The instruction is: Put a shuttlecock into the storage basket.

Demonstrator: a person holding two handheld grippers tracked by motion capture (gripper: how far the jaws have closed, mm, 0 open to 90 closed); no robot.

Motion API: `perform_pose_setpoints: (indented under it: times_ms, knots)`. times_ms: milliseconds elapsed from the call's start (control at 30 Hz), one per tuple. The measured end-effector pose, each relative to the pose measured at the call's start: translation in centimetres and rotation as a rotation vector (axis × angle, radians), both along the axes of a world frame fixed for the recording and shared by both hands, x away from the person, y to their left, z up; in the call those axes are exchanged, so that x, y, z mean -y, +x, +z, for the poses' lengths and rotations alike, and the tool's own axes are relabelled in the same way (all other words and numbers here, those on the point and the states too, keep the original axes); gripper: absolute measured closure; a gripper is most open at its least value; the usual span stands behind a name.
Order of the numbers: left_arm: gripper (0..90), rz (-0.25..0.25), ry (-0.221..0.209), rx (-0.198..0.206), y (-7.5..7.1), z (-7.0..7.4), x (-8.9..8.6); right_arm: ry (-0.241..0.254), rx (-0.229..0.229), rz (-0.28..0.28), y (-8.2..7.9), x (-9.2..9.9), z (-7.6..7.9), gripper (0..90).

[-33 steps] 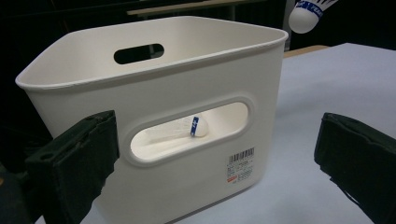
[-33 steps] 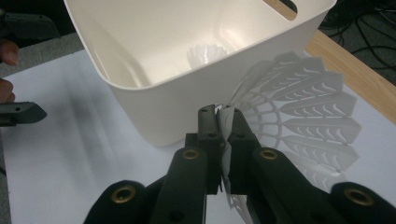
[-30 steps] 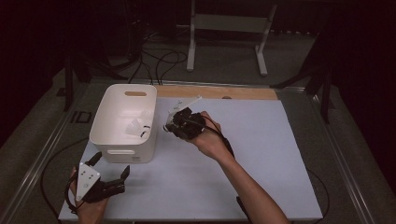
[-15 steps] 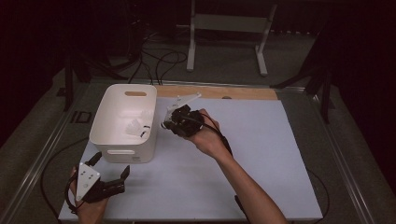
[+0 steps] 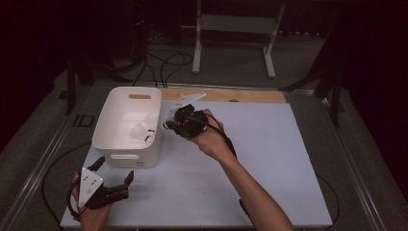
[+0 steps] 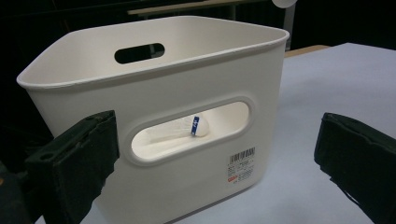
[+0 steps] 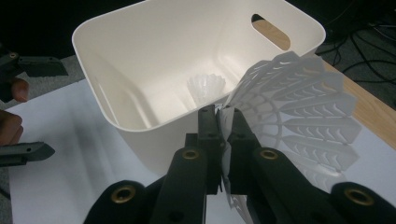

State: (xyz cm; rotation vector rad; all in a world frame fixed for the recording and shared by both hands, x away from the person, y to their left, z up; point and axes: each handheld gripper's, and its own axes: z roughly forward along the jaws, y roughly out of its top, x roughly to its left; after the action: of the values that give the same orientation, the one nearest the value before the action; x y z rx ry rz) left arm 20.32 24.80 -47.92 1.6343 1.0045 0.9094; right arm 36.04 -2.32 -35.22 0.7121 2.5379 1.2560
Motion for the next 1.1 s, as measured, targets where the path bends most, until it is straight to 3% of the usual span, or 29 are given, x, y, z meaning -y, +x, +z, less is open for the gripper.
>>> perform_pose_setpoints:
  times_ms: [1100]
  knots:
    - [0.5, 0.003, 0.002, -0.003, 0.1, 0.0, 0.0, 0.030, 0.023, 0.020, 0.6, -2.0, 1.3, 87.3]
